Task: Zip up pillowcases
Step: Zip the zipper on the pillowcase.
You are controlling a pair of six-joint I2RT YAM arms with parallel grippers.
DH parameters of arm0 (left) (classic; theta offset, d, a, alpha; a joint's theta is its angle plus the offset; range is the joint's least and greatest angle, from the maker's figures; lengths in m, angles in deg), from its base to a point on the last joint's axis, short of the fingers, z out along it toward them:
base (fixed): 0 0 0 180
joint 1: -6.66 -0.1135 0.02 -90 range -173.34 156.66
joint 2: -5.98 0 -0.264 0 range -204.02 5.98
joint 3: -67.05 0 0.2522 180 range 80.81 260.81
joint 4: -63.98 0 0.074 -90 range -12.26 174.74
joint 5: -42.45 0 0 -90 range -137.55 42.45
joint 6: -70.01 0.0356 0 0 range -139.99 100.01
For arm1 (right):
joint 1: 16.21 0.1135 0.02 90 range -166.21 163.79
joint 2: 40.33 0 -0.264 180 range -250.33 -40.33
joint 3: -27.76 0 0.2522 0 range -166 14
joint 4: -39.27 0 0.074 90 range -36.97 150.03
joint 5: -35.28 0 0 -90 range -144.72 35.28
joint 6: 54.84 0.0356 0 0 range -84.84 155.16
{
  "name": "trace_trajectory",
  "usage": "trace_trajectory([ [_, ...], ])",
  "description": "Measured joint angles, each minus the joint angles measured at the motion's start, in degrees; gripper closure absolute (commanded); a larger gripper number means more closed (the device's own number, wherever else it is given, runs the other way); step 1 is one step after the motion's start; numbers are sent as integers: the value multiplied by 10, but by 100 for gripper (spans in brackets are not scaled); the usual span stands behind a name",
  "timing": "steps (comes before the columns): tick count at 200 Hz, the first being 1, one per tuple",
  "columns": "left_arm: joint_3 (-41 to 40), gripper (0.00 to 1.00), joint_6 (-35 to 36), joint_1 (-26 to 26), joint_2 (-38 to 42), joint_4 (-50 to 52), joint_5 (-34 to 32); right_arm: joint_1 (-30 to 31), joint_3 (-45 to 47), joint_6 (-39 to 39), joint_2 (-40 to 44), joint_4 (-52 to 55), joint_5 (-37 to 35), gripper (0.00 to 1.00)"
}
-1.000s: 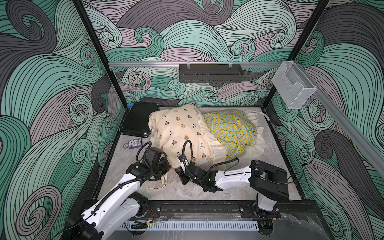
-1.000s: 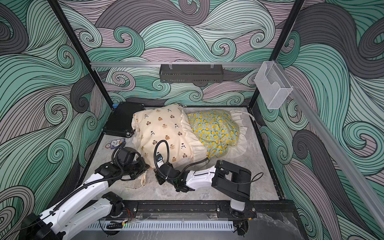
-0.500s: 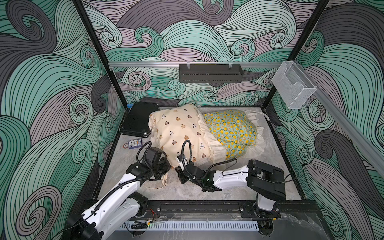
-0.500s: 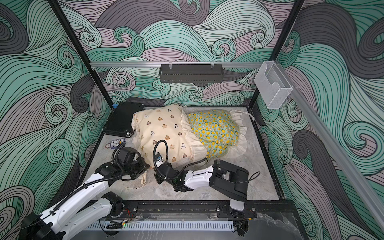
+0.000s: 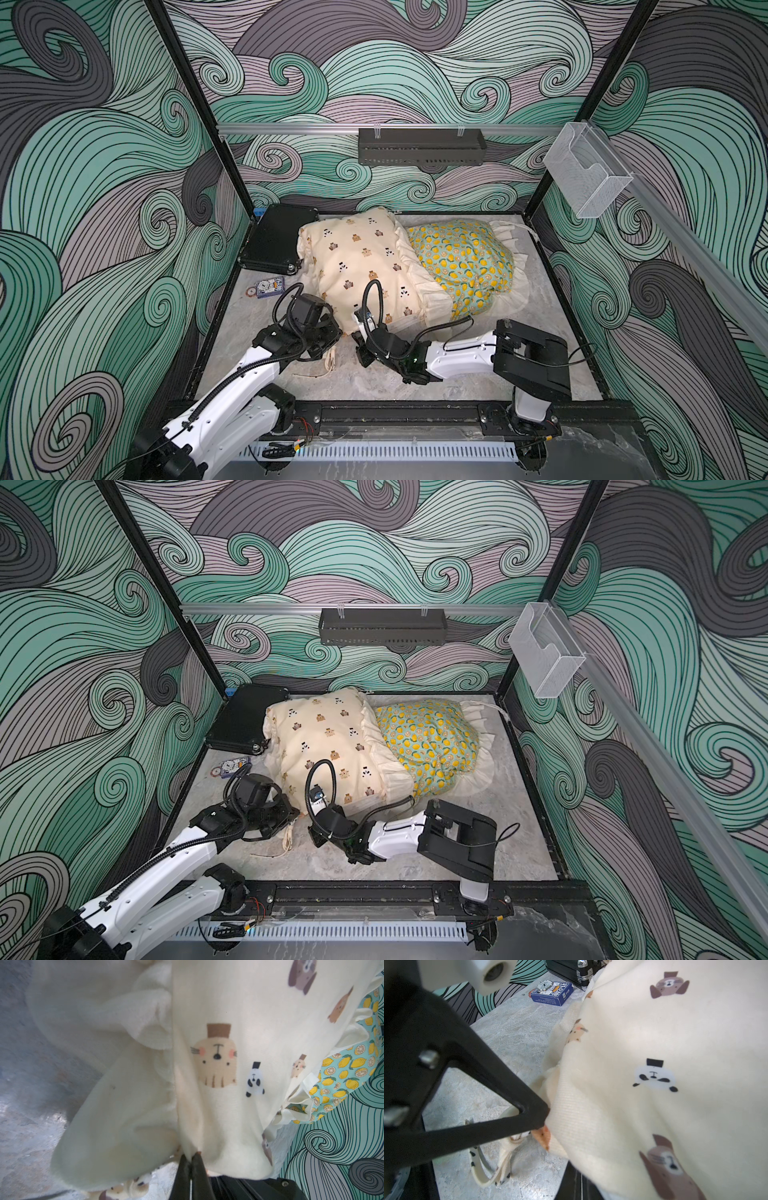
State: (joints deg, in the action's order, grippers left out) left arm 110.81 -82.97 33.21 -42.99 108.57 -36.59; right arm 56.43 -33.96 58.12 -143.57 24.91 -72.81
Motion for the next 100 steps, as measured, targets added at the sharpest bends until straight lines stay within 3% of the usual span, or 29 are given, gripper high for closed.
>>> trace_trajectory([
  [100,0,100,10,2,45,7,-53,1,0,42,39,59,30,100],
])
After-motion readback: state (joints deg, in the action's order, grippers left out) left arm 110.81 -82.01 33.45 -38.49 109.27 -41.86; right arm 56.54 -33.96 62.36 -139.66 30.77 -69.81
